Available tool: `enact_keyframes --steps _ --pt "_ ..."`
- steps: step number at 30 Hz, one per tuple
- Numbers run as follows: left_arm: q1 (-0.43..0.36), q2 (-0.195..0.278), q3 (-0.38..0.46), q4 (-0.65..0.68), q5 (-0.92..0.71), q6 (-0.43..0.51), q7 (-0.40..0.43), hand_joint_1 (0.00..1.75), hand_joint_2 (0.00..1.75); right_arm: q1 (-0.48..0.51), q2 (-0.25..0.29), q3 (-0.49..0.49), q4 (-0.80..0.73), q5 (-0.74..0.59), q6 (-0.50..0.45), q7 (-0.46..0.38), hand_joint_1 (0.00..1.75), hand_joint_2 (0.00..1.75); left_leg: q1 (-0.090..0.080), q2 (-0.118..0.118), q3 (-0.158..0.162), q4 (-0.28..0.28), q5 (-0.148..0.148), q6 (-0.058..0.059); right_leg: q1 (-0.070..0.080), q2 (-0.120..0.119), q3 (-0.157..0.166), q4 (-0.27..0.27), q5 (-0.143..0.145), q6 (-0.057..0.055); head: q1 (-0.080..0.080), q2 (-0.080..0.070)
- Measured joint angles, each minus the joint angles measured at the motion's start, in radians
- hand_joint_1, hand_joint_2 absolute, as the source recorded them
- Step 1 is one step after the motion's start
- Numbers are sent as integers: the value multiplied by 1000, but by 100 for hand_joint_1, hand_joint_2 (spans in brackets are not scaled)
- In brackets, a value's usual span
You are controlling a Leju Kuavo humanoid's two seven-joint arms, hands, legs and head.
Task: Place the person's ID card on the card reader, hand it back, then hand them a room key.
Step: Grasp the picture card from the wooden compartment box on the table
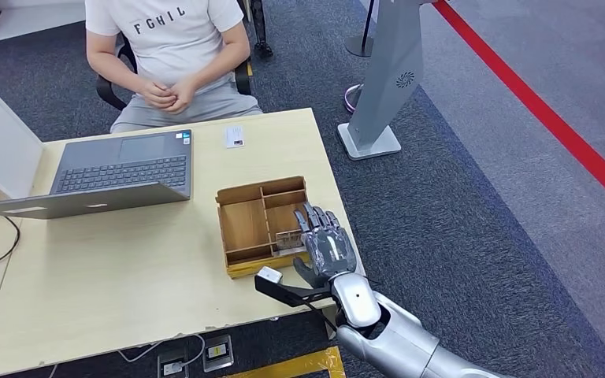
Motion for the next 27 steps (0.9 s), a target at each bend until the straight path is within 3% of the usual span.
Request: enact_keyframes --steps 12,16,27 --pt "0 0 0 0 -1 -2 0 0 0 1 0 0 -3 -16 1 -14 0 0 0 0 0 0 1 -2 0 0 -1 1 0 0 0 0" --pt "0 0 0 0 -6 -2 0 0 0 0 0 0 -12 -9 1 -14 0 175 0 0 0 0 1 -2 0 0 -1 2 0 -1 0 0" --pt "0 0 0 0 -8 2 0 0 0 0 0 5 -59 17 18 -14 0 175 0 0 0 0 2 -3 0 0 -1 2 0 -1 0 0"
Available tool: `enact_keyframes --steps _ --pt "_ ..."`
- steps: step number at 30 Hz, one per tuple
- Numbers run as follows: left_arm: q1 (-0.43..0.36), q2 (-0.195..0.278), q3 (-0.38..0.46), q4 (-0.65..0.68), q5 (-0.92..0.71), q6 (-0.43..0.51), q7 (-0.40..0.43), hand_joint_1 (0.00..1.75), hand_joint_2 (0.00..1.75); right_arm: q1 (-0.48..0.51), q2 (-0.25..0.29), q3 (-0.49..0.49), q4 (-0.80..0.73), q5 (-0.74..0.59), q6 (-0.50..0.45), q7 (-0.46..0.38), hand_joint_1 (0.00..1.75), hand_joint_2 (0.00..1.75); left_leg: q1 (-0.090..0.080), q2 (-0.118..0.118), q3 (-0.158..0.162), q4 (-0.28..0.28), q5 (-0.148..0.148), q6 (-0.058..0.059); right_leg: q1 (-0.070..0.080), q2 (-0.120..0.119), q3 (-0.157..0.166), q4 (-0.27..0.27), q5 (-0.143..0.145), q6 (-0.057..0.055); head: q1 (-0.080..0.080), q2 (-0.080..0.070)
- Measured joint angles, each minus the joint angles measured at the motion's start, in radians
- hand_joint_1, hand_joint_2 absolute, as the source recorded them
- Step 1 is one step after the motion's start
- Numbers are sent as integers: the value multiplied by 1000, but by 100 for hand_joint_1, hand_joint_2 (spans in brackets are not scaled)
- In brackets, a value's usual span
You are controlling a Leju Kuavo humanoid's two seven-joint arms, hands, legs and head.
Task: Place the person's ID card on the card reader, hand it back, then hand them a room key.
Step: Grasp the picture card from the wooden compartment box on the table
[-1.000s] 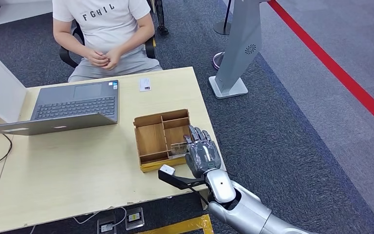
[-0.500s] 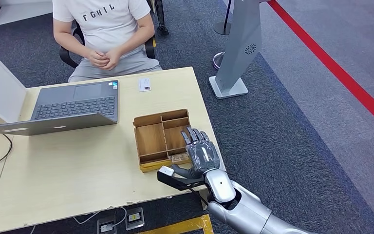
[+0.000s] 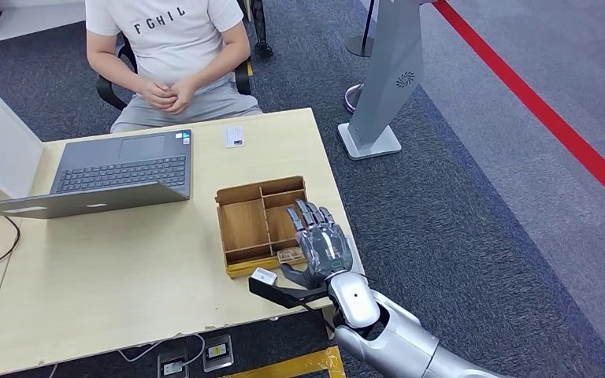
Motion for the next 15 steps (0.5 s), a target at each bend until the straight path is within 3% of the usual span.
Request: enact_keyframes --steps 15 --pt "0 0 0 0 -1 7 4 0 0 2 -2 0 -2 -7 -2 3 0 175 0 0 0 0 0 0 0 0 0 0 0 0 0 0"
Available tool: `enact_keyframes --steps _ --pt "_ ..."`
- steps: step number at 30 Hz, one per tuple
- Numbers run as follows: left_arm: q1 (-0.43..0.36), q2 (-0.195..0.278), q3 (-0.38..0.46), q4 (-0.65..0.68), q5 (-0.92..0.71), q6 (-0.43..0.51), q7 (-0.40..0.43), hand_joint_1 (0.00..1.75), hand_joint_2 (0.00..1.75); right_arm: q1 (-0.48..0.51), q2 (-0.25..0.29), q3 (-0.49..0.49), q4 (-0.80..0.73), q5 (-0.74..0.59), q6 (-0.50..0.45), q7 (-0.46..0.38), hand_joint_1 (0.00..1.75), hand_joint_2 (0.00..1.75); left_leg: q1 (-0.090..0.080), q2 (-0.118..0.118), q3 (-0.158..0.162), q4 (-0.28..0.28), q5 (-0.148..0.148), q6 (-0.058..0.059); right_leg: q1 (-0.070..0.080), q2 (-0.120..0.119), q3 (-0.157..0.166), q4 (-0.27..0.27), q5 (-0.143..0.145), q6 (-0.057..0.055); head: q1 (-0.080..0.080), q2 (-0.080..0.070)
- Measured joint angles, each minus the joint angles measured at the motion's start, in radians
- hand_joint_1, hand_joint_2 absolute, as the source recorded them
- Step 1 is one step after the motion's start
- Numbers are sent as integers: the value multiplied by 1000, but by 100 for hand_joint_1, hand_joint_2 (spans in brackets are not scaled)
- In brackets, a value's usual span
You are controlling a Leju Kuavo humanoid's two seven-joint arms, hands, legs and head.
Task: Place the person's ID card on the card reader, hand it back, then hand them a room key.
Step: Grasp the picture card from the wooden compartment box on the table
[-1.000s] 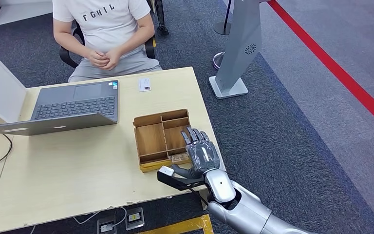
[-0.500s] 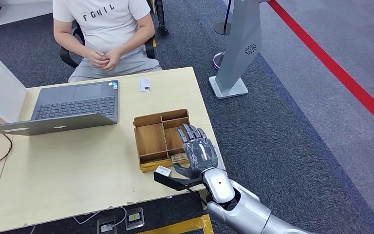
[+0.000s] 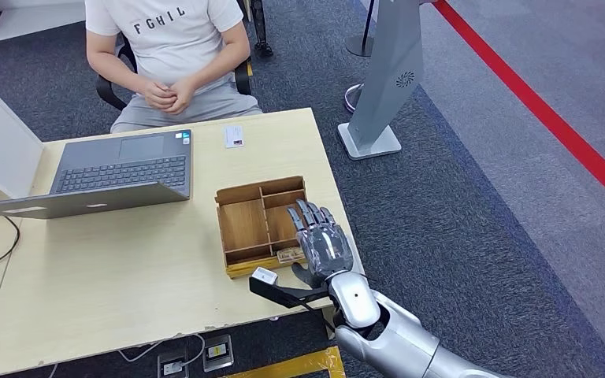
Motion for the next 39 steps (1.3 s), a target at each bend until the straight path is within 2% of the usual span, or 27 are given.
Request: enact_keyframes --steps 31,32,35,36,39 --pt "0 0 0 0 12 17 8 0 0 0 8 20 0 -9 2 -14 2 175 1 0 0 0 0 0 1 0 0 1 0 0 0 0" --pt "0 0 0 0 12 17 8 0 0 0 8 20 0 -10 3 -14 13 175 1 0 0 0 0 0 1 0 0 1 0 0 0 0" --pt "0 0 0 0 12 20 8 0 0 0 8 22 0 -13 6 -17 139 175 1 0 0 0 0 0 1 0 0 1 0 0 0 0" --pt "0 0 0 0 12 20 8 0 0 0 8 23 0 -14 7 -18 171 175 1 0 0 0 0 0 1 0 0 1 0 0 0 0" --pt "0 0 0 0 12 20 8 0 0 0 9 27 0 -14 10 -22 174 175 1 0 0 0 0 0 1 0 0 1 0 0 0 0"
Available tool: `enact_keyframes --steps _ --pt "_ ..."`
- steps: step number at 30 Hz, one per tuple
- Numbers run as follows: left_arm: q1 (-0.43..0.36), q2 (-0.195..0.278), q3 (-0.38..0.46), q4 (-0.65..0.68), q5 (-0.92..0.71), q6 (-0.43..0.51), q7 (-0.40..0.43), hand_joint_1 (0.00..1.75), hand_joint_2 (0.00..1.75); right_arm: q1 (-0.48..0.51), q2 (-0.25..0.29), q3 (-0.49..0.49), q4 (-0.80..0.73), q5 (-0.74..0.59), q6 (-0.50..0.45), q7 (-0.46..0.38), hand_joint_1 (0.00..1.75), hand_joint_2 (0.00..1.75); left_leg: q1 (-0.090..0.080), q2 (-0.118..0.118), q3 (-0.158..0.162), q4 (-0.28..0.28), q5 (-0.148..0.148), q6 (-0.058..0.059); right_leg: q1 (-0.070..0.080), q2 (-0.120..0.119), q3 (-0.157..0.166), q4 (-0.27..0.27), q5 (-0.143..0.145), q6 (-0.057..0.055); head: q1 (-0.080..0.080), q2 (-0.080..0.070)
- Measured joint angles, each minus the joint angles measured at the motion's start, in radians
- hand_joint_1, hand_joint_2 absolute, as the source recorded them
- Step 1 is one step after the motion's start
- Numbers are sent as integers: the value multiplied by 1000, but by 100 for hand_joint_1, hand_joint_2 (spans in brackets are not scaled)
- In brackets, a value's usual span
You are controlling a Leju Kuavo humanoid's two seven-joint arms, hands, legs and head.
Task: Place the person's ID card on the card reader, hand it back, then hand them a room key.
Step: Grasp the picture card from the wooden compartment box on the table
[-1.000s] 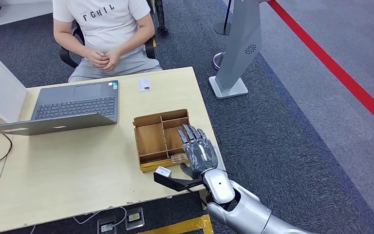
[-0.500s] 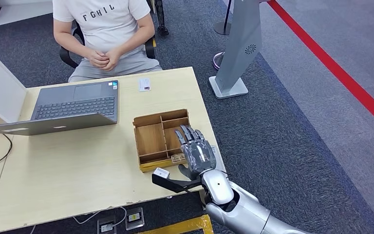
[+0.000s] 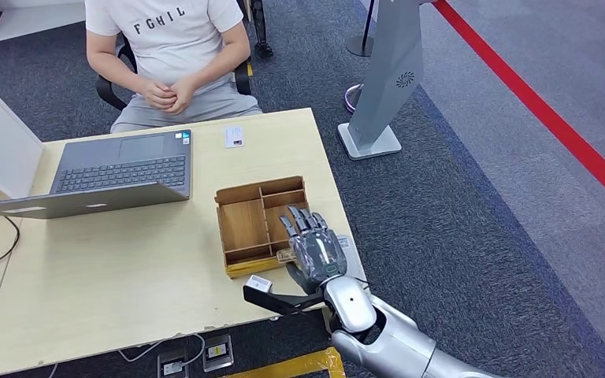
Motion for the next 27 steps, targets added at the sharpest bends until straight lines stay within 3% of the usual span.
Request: enact_keyframes --steps 27 --pt "0 0 0 0 -11 -6 -8 0 0 10 -1 6 8 -4 -6 8 175 175 0 0 0 0 0 0 0 0 0 1 0 0 0 0"
